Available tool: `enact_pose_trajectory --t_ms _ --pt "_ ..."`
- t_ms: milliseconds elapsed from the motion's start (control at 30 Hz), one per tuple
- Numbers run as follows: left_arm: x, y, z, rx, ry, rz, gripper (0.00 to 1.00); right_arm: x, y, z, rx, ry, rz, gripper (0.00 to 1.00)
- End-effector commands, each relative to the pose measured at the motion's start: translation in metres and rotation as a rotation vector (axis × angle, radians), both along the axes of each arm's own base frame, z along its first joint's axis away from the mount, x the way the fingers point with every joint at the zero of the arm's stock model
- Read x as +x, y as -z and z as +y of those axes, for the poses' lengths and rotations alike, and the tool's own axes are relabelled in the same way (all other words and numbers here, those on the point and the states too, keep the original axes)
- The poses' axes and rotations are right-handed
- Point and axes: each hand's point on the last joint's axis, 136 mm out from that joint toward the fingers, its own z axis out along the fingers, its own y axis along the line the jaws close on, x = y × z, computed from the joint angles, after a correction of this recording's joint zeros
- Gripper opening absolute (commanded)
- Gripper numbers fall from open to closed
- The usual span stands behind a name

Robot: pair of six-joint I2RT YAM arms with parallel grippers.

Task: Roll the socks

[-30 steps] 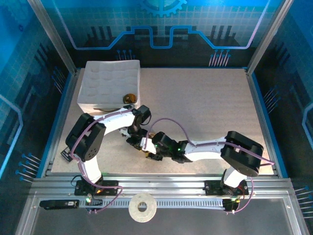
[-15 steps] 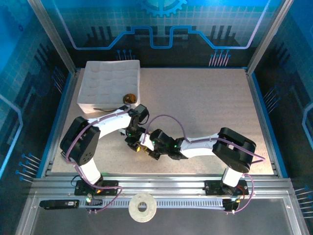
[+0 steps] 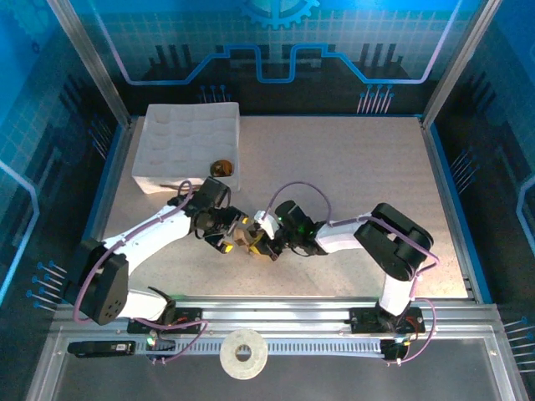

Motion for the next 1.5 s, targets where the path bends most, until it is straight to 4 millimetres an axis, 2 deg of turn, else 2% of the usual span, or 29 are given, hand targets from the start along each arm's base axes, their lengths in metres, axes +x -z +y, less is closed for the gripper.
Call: enact_pose_trajectory --t_ms 0,100,367,433,533,667,767,867,933,1067,1167,1267,1467 --pt "-0.003 0.006 -0.015 -0.038 0.088 -0.027 0.70 -0.049 0.088 -0.071 -0.320 0.058 0.313 0.00" --pt "-0.013 0.020 -0.013 0.005 0.123 0.016 0.61 -0.048 0.090 -0.074 -0.318 0.068 0.333 0.00" --pt "-0.025 0.067 -0.017 0.096 0.198 0.115 0.54 -0.044 0.090 -0.074 -0.311 0.073 0.348 0.00" --pt "-0.031 0.080 -0.012 0.144 0.213 0.156 0.51 -0.041 0.088 -0.074 -0.310 0.072 0.330 0.00" --pt "-0.045 0.093 0.000 0.205 0.210 0.232 0.42 -0.033 0.083 -0.072 -0.312 0.061 0.279 0.00" --pt "-0.067 0.093 0.013 0.241 0.184 0.299 0.30 -0.015 0.068 -0.060 -0.299 0.007 0.163 0.00" --pt "-0.079 0.088 0.012 0.244 0.192 0.340 0.28 -0.002 0.050 -0.048 -0.279 -0.052 0.064 0.02" --pt "-0.082 0.083 0.008 0.256 0.187 0.360 0.28 0.007 0.024 -0.038 -0.246 -0.096 -0.055 0.16" --pt "-0.082 0.082 0.004 0.257 0.173 0.372 0.23 0.008 0.005 -0.033 -0.216 -0.113 -0.125 0.26" --pt "-0.083 0.082 -0.001 0.268 0.124 0.426 0.15 0.001 -0.024 -0.033 -0.200 -0.105 -0.253 0.42" --pt "-0.079 0.081 -0.002 0.288 0.100 0.455 0.14 -0.010 -0.037 -0.038 -0.202 -0.071 -0.344 0.51" --pt "-0.072 0.079 -0.006 0.307 0.101 0.474 0.14 -0.022 -0.040 -0.043 -0.211 -0.029 -0.417 0.58" --pt "-0.061 0.080 -0.017 0.310 0.109 0.496 0.14 -0.031 -0.038 -0.037 -0.247 -0.004 -0.482 0.59"
